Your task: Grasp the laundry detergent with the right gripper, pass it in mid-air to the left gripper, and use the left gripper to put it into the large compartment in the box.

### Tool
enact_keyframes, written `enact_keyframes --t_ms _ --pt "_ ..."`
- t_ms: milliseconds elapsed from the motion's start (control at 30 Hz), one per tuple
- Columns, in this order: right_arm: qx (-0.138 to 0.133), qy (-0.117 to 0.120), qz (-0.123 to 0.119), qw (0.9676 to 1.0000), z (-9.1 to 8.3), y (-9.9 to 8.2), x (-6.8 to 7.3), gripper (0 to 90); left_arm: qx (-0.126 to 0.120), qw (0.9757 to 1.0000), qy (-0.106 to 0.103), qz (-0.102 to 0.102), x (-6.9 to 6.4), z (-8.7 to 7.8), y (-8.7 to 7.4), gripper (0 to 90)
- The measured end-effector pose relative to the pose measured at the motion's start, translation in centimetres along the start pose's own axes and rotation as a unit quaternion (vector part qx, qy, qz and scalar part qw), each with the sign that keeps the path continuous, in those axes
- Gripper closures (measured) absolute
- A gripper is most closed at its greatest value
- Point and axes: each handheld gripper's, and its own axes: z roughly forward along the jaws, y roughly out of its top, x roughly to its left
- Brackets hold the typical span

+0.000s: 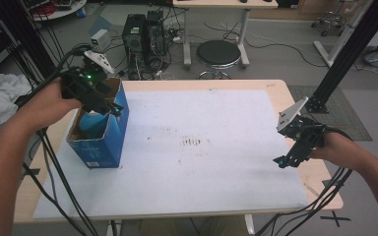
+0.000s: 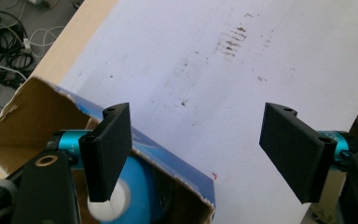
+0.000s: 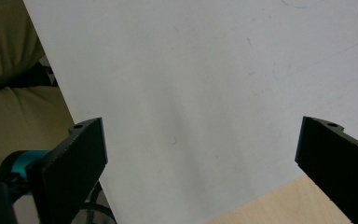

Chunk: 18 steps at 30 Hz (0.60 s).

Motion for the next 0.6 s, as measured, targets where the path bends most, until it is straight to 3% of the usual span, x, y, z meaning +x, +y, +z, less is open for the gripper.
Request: enact_keyframes --t_ms 233,400,467,600 --pt "-0.003 -0.005 0.006 1.0000 0.0 0.2 0.0 1.1 0.006 0.9989 -0.029 0.036 -1.2 2.3 2.0 25.4" --pt "-0.003 -0.004 0.004 1.0000 0.1 0.4 0.1 1.1 0.012 0.9966 -0.049 0.066 -2.2 3.9 3.3 25.3" --pt "-0.004 -0.004 0.004 1.0000 0.1 0.5 0.1 1.1 0.017 0.9951 -0.054 0.080 -2.7 4.5 3.8 12.8" --pt "-0.004 -0.004 0.003 1.0000 0.1 0.6 0.2 1.1 0.026 0.9919 -0.069 0.103 -3.5 5.7 4.6 12.7"
